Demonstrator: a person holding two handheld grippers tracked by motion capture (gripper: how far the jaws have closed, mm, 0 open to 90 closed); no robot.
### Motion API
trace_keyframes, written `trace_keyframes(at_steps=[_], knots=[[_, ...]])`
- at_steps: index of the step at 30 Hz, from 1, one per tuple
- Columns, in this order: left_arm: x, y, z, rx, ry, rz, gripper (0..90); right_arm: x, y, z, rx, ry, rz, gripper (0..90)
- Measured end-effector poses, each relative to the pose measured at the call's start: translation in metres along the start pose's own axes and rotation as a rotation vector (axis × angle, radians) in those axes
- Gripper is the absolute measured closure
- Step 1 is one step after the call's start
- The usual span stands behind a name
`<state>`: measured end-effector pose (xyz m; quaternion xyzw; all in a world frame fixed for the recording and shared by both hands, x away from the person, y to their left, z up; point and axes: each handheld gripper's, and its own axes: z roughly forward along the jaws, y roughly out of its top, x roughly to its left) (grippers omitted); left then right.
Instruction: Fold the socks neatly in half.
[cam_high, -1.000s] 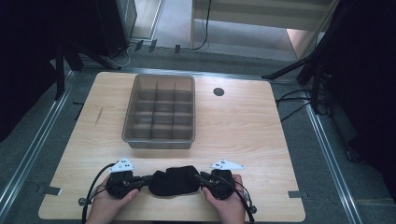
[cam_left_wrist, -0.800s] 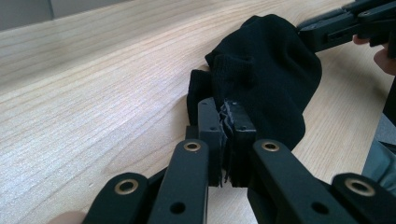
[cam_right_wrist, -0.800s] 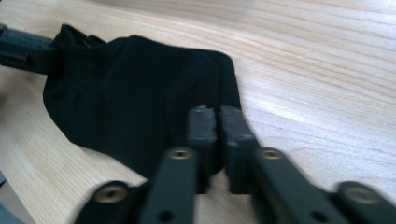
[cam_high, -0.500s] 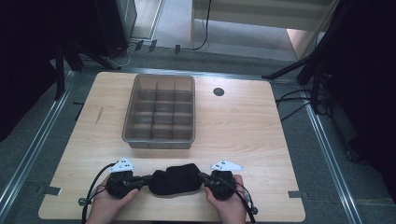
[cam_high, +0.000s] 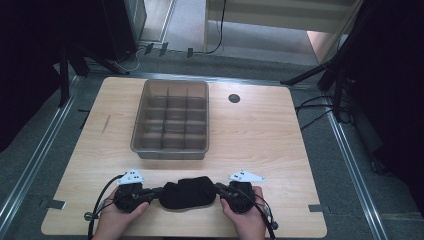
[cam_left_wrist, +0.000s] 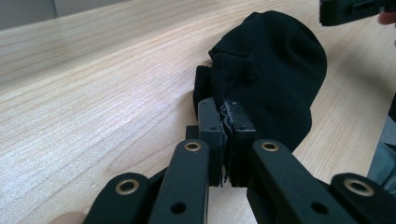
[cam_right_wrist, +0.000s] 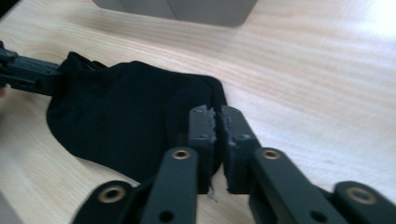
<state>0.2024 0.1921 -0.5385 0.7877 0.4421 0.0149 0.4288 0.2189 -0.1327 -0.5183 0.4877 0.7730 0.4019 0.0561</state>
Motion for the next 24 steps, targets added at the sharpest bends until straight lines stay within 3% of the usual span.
trace_keyframes(at_steps=[2, 7, 10, 12, 20, 24], knots=[[0.0, 0.0, 0.0, 0.001, 0.001, 0.0, 88.0, -0.002, -0.002, 0.003, 0.006, 0.018, 0.024, 78.6], [0.0, 0.0, 0.001, -0.001, 0.0, 0.002, 88.0, 0.0, -0.003, 0.008, 0.019, 0.012, 0.014, 77.1], [0.0, 0.0, 0.0, -0.002, -0.002, 0.003, 88.1, 0.0, -0.005, 0.014, 0.043, 0.005, 0.009, 86.9], [-0.001, 0.0, 0.0, -0.005, -0.002, 0.003, 88.2, 0.001, -0.005, 0.014, 0.042, 0.009, 0.008, 88.0], [-0.002, 0.001, 0.001, -0.008, -0.02, -0.002, 88.1, 0.006, 0.003, -0.002, -0.012, 0.004, -0.022, 88.8], [-0.004, 0.001, 0.003, -0.009, -0.022, -0.002, 88.1, 0.006, 0.005, -0.005, -0.006, -0.022, -0.046, 88.3]])
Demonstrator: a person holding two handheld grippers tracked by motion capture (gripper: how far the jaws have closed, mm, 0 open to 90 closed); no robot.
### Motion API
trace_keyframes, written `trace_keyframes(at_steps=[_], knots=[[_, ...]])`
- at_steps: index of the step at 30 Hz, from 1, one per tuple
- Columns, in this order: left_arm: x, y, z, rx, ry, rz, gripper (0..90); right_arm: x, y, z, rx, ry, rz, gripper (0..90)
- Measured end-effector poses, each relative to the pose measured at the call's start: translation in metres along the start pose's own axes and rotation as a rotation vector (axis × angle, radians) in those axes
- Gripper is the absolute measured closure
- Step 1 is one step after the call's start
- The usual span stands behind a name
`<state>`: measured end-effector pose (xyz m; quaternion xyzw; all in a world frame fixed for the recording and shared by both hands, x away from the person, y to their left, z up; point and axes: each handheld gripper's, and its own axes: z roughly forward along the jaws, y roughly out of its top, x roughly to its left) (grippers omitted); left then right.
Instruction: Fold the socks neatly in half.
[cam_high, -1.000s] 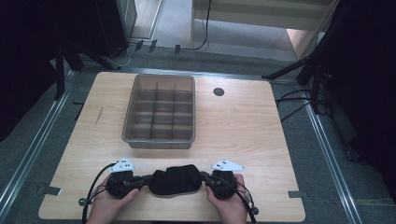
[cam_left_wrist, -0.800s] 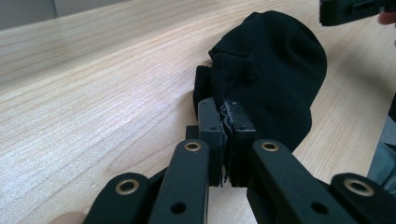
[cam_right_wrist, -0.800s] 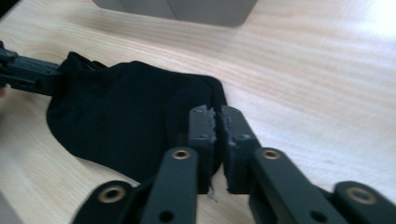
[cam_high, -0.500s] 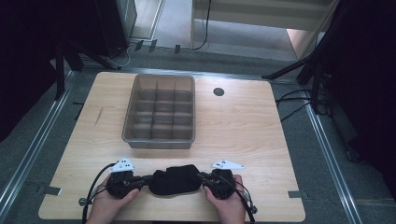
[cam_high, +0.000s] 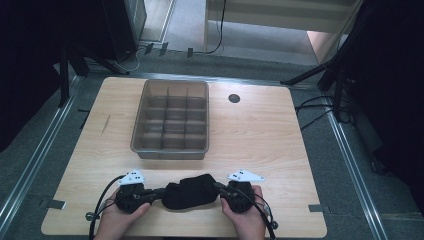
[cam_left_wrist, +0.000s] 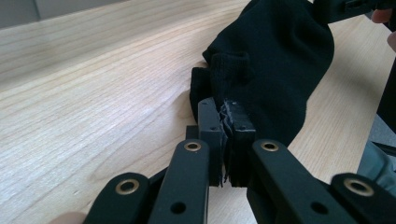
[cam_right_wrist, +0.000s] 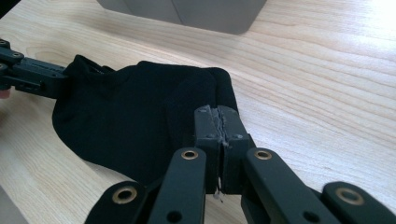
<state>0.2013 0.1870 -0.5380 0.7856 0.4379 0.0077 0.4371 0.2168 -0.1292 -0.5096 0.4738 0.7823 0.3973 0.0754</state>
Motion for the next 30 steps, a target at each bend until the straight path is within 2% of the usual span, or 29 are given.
trace_keyframes(at_steps=[17, 21, 24, 27, 30], knots=[[-0.001, 0.0, 0.001, 0.001, -0.002, 0.003, 87.9, 0.002, 0.0, 0.001, -0.005, -0.001, -0.016, 86.2], [-0.001, 0.0, 0.001, 0.001, -0.001, 0.003, 87.9, 0.001, -0.002, 0.003, 0.004, -0.017, -0.02, 89.1], [0.0, 0.0, 0.001, 0.003, -0.002, 0.003, 87.9, -0.005, -0.003, 0.006, 0.007, -0.012, 0.01, 83.2], [0.0, 0.0, 0.001, 0.004, -0.003, 0.002, 87.9, -0.011, -0.005, 0.009, 0.026, 0.014, 0.048, 82.0], [0.0, 0.0, 0.0, 0.002, -0.006, 0.002, 87.8, -0.015, -0.007, 0.012, 0.033, 0.067, 0.1, 81.9]])
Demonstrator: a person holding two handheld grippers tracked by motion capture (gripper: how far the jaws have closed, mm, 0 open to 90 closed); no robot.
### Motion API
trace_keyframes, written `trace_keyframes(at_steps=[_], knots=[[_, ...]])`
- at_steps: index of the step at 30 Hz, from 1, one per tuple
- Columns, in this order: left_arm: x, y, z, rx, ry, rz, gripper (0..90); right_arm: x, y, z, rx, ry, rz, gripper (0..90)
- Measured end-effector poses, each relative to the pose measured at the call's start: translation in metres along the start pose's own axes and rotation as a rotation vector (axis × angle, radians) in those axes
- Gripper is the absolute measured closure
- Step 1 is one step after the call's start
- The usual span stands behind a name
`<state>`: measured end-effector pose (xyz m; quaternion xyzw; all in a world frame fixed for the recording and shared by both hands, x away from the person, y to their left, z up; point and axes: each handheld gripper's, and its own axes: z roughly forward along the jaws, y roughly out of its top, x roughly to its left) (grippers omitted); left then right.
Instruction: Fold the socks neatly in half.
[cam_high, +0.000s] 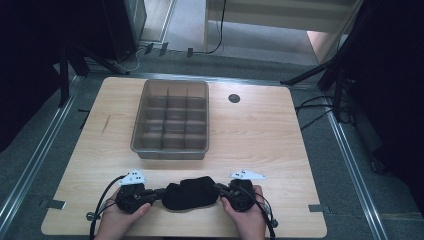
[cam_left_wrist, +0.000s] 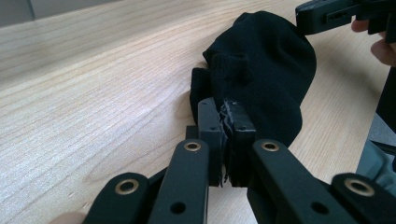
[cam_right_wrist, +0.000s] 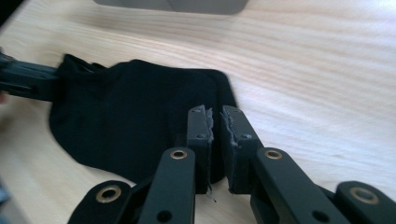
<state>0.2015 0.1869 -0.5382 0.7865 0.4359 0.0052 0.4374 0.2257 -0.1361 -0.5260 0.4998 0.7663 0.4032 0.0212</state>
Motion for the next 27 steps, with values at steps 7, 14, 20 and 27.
trace_keyframes(at_steps=[7, 14, 20, 27], knots=[[-0.001, 0.0, 0.0, -0.008, 0.002, -0.003, 87.9, 0.003, -0.001, 0.003, 0.014, 0.014, -0.006, 89.2], [-0.005, 0.0, 0.002, -0.012, 0.001, -0.003, 87.9, 0.01, 0.004, -0.007, -0.033, 0.044, -0.035, 89.5], [-0.007, -0.001, 0.005, -0.027, -0.015, -0.029, 88.0, 0.027, 0.01, -0.011, -0.062, 0.105, -0.064, 89.8], [-0.007, -0.002, 0.014, -0.031, 0.019, -0.101, 88.1, 0.066, 0.019, -0.004, -0.084, 0.166, -0.156, 90.0]])
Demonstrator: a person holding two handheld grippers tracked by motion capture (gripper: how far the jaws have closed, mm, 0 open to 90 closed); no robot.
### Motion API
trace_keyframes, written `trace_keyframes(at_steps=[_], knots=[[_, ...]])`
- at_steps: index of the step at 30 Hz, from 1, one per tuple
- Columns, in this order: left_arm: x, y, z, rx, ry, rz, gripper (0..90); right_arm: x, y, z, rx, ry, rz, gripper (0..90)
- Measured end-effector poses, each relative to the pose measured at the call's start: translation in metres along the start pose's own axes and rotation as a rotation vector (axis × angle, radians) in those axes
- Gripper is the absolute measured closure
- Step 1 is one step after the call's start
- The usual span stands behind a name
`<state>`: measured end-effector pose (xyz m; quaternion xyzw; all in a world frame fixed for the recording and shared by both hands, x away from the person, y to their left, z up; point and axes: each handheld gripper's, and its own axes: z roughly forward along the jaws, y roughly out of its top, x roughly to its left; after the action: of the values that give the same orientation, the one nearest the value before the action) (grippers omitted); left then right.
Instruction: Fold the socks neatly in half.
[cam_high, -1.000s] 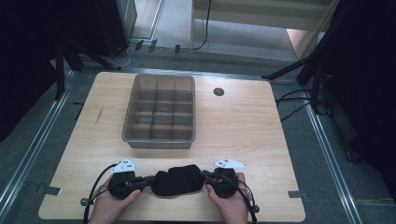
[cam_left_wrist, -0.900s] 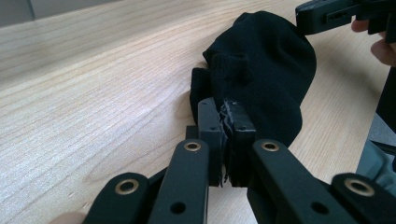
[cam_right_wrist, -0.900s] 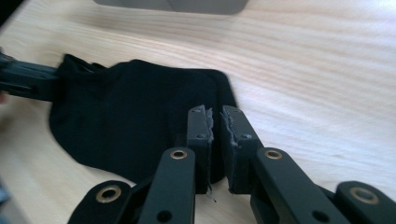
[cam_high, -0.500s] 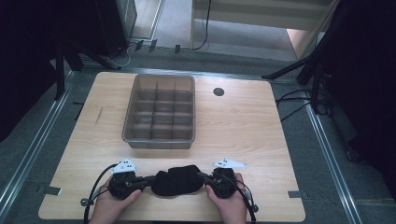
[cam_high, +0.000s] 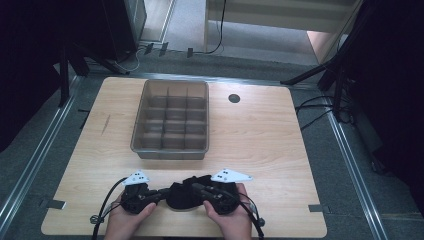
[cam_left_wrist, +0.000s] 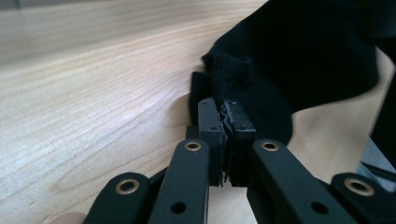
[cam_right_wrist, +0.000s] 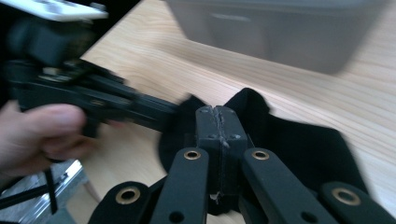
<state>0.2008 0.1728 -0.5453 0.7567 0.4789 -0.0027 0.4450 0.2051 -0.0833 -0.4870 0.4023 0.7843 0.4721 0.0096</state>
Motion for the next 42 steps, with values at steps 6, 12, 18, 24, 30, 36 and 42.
trace_keyframes(at_steps=[6, 12, 18, 24, 30, 36, 42], knots=[[-0.001, -0.003, 0.01, 0.013, 0.017, -0.034, 87.9, 0.015, -0.003, 0.026, 0.063, 0.065, -0.052, 88.8], [0.0, -0.005, 0.009, 0.005, 0.009, -0.029, 87.1, 0.001, -0.002, 0.02, 0.055, 0.16, 0.014, 71.4], [0.002, -0.004, 0.009, 0.003, -0.002, -0.032, 86.8, -0.021, -0.004, 0.006, 0.03, -0.021, 0.038, 75.9], [0.0, 0.0, -0.004, -0.072, 0.022, -0.06, 66.1, -0.024, -0.017, 0.025, 0.103, -0.068, 0.059, 66.7], [-0.014, 0.007, -0.022, -0.149, -0.003, -0.032, 58.3, -0.025, -0.018, 0.02, 0.08, -0.099, 0.081, 63.5], [-0.038, 0.004, 0.005, -0.005, 0.018, 0.073, 62.6, -0.03, -0.024, 0.025, 0.111, -0.097, 0.111, 63.7], [-0.032, 0.001, 0.01, 0.003, 0.033, 0.046, 85.1, -0.024, -0.027, 0.03, 0.13, -0.103, 0.082, 84.0]])
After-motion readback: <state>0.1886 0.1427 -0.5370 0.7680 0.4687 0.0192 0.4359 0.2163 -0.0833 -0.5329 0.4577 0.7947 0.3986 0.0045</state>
